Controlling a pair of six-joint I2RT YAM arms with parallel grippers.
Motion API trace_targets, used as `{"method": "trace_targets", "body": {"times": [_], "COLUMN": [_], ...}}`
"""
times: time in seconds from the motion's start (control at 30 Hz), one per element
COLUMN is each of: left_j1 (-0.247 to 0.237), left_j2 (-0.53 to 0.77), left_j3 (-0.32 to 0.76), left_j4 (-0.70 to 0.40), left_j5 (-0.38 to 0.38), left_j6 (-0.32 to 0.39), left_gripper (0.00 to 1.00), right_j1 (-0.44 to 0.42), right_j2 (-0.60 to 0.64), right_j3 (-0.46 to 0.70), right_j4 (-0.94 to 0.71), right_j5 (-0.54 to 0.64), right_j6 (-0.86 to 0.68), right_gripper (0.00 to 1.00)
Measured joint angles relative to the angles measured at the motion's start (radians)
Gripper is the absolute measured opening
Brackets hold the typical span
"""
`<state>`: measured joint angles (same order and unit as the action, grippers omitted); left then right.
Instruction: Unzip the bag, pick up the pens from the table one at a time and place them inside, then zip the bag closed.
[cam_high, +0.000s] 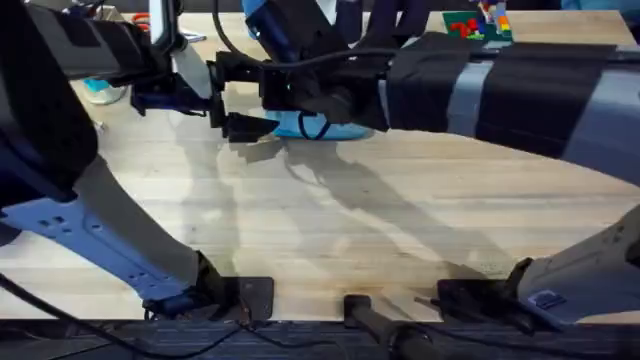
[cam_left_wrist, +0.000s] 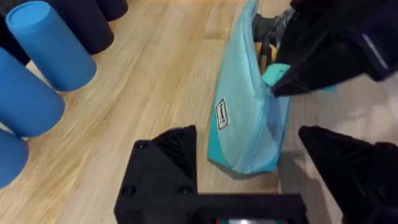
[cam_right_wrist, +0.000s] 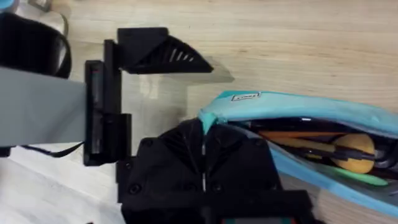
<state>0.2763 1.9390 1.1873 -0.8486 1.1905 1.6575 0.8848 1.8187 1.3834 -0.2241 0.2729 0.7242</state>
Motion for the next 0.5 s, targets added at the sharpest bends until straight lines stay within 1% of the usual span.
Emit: {"method": "trace_targets", "body": {"times": [0.2,0.3,0.5], "left_j1": [-0.044,-0.063,-0.085], "left_j2": [0.003,0.003,0.003], "left_j3": [0.0,0.0,0.0], "left_j4": [0.097,0.125,0.135], "left_j5": [0.009,0.016,0.018], "left_j6": [-0.09,-0.122,-0.149], "left_gripper": [0.993,0.994,0.854], "right_j1": [0.0,0.0,0.0], "right_j2": [0.0,0.0,0.0], "right_j3": [0.0,0.0,0.0], "right_j4": [0.0,0.0,0.0], "right_j5": [0.0,0.0,0.0], "right_j6": [0.0,0.0,0.0], "right_gripper": [0.031,0.031,0.031]}}
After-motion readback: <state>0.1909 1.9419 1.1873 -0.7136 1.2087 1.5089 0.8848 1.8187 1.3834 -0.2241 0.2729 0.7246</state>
